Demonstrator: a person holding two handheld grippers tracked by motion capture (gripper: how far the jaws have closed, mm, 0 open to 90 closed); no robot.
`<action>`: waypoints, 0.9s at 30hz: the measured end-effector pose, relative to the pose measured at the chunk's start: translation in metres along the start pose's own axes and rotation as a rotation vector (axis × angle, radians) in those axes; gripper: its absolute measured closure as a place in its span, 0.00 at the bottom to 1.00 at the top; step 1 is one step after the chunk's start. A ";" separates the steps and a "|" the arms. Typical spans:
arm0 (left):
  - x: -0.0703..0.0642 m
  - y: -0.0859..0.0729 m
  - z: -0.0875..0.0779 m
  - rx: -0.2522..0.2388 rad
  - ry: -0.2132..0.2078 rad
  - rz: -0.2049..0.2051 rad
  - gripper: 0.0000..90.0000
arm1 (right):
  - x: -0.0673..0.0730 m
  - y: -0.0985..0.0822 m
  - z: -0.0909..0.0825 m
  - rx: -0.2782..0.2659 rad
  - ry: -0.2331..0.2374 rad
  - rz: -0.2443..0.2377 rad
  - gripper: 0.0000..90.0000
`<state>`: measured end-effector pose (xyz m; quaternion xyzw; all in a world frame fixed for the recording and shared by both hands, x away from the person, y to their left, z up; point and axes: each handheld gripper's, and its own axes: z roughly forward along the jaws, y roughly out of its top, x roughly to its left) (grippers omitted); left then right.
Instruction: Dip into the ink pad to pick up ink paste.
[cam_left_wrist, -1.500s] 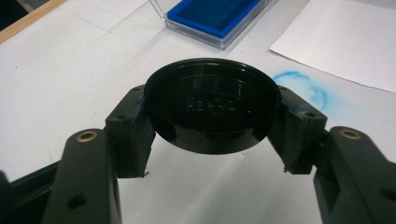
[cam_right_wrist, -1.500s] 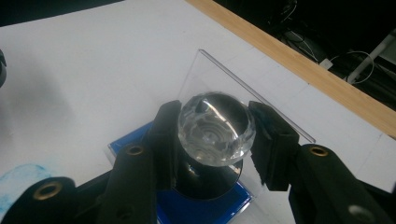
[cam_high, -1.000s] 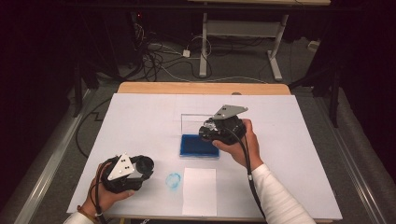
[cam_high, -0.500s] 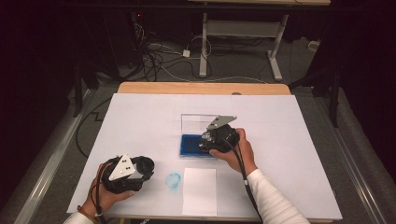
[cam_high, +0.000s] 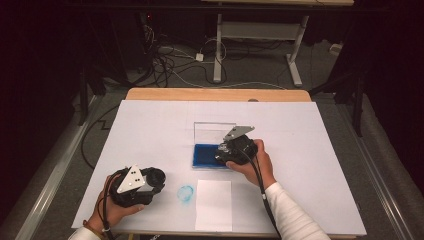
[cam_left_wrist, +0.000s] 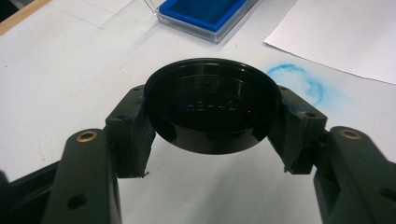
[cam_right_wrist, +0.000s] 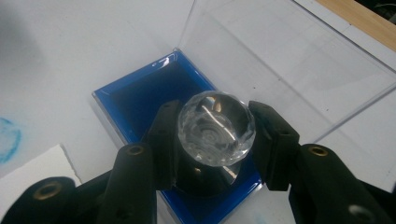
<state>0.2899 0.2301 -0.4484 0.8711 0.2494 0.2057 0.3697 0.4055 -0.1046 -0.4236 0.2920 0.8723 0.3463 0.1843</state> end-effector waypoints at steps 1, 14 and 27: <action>0.000 0.000 0.000 0.001 0.000 0.002 0.41 | 0.000 -0.001 0.000 -0.004 0.001 0.005 0.64; -0.002 0.000 0.000 0.007 -0.006 0.005 0.41 | 0.001 -0.009 0.002 -0.053 -0.003 0.031 0.64; -0.002 0.000 0.000 0.006 -0.010 0.001 0.41 | -0.001 -0.015 0.002 -0.078 0.016 0.056 0.63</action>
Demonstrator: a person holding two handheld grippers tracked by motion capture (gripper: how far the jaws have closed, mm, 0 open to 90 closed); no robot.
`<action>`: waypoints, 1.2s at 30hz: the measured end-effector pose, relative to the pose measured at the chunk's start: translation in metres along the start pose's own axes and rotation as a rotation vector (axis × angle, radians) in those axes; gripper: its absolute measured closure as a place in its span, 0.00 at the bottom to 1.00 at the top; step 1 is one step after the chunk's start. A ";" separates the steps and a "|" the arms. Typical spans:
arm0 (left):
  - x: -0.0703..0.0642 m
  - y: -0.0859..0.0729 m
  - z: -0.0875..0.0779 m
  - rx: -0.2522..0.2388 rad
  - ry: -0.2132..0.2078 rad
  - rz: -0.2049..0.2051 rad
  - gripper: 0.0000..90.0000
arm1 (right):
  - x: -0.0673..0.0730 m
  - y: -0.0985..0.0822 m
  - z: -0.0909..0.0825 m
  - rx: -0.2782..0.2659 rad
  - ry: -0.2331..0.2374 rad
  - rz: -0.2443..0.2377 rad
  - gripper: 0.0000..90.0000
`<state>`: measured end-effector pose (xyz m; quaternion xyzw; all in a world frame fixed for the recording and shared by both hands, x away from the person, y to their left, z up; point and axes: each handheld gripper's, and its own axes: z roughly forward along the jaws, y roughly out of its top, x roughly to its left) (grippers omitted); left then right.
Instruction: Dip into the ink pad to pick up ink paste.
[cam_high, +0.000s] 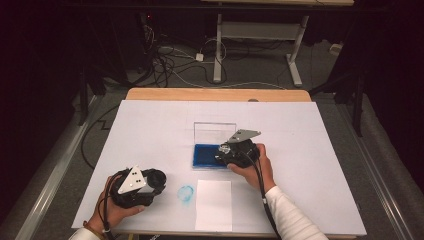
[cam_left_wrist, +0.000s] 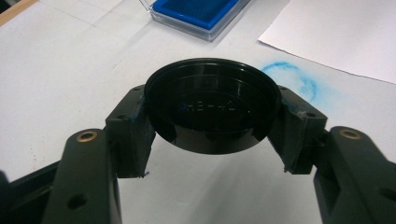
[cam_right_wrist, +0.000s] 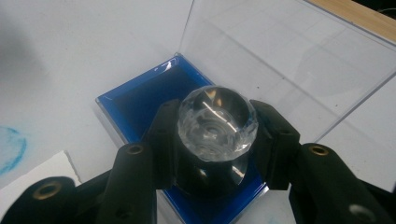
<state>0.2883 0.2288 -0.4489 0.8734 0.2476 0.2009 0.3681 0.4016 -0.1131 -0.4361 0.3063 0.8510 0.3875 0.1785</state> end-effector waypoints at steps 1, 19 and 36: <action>0.000 0.000 0.000 0.001 0.000 0.000 0.41 | 0.000 0.000 0.000 0.001 0.000 0.000 0.63; 0.002 0.000 0.000 -0.001 -0.007 0.004 0.41 | 0.000 -0.002 -0.003 0.003 0.001 0.011 0.63; 0.002 0.000 -0.001 -0.004 -0.003 0.010 0.41 | 0.000 0.007 -0.018 -0.043 -0.011 -0.014 0.63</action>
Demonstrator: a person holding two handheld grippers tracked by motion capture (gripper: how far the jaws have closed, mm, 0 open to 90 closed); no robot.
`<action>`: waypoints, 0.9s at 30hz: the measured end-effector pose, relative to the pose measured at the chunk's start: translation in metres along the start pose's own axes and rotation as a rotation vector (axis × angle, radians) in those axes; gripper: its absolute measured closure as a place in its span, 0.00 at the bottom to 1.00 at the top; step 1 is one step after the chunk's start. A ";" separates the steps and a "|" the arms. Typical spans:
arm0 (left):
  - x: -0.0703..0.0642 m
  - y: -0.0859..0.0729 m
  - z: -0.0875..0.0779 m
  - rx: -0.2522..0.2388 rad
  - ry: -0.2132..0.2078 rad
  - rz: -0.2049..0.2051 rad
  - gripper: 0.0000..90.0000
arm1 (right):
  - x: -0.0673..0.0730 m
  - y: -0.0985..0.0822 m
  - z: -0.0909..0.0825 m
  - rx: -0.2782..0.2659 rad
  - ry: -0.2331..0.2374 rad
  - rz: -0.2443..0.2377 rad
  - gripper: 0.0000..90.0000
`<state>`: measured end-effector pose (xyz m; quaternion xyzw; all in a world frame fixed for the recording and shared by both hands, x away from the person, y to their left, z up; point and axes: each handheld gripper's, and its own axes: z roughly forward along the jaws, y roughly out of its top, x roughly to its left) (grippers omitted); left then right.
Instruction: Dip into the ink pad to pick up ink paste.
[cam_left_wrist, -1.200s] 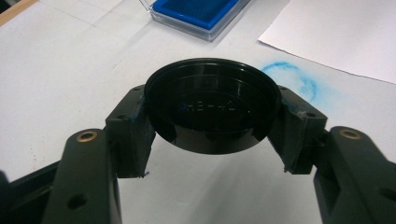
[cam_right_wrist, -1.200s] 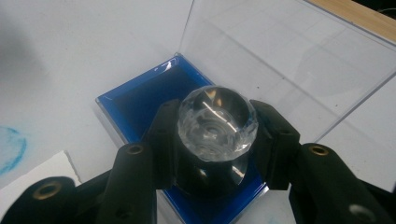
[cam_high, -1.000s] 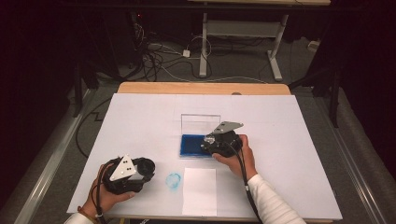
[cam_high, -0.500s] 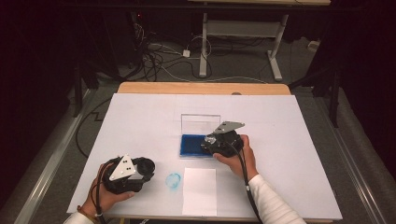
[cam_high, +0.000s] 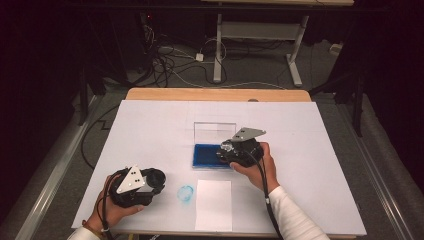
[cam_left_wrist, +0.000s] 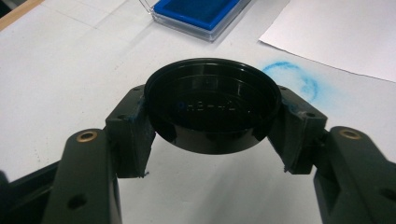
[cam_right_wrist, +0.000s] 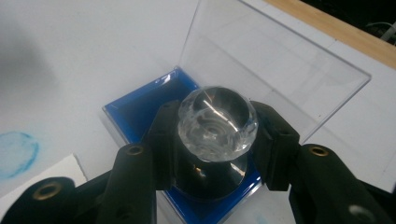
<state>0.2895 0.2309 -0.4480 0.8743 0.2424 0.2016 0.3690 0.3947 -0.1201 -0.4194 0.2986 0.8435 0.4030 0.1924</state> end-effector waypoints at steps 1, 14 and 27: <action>0.000 0.000 0.000 0.000 0.000 -0.001 0.41 | 0.000 0.001 -0.002 -0.007 0.001 -0.002 0.63; 0.001 0.000 0.000 0.002 0.000 0.003 0.41 | 0.004 0.011 -0.025 -0.042 0.003 -0.042 0.63; 0.003 0.001 0.001 -0.009 -0.009 -0.003 0.41 | 0.009 0.015 -0.043 -0.064 0.007 -0.077 0.63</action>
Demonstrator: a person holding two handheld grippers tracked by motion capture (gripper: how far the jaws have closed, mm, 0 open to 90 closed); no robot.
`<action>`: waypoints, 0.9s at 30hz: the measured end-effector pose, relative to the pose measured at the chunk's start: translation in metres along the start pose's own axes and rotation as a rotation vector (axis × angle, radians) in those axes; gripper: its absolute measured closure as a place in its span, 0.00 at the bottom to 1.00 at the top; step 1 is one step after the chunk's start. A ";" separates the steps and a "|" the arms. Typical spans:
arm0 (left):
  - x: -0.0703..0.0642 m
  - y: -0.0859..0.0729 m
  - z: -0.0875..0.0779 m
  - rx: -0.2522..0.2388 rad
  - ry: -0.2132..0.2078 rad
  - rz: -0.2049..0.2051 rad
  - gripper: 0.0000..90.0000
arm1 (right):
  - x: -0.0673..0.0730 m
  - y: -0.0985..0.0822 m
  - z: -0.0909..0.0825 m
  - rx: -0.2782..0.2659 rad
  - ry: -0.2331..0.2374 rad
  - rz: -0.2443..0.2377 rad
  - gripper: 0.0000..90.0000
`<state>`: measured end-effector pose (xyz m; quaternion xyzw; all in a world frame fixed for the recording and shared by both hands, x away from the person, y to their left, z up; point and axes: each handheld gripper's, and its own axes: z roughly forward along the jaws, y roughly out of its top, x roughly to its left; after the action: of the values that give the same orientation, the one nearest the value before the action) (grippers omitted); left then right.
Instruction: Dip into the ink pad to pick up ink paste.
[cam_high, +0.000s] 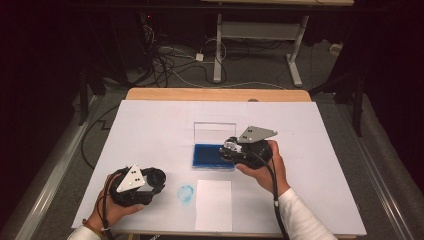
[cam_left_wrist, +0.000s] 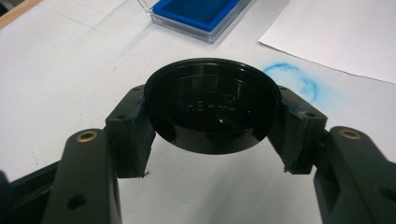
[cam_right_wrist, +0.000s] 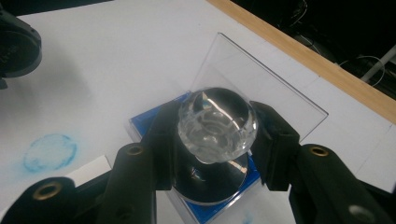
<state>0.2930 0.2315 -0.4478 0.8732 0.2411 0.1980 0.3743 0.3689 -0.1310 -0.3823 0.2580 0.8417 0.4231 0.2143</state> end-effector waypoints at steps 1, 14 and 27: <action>0.000 0.000 0.000 -0.006 0.007 -0.001 0.41 | 0.000 0.000 -0.001 -0.001 0.002 0.000 0.63; 0.002 0.000 -0.002 -0.027 -0.001 -0.009 0.41 | 0.000 0.001 -0.021 -0.029 0.002 0.001 0.63; 0.002 0.000 0.000 -0.027 0.007 -0.012 0.41 | 0.005 0.001 -0.038 -0.051 0.012 -0.010 0.63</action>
<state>0.2948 0.2332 -0.4474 0.8660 0.2451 0.2021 0.3862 0.3434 -0.1506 -0.3617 0.2456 0.8331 0.4451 0.2178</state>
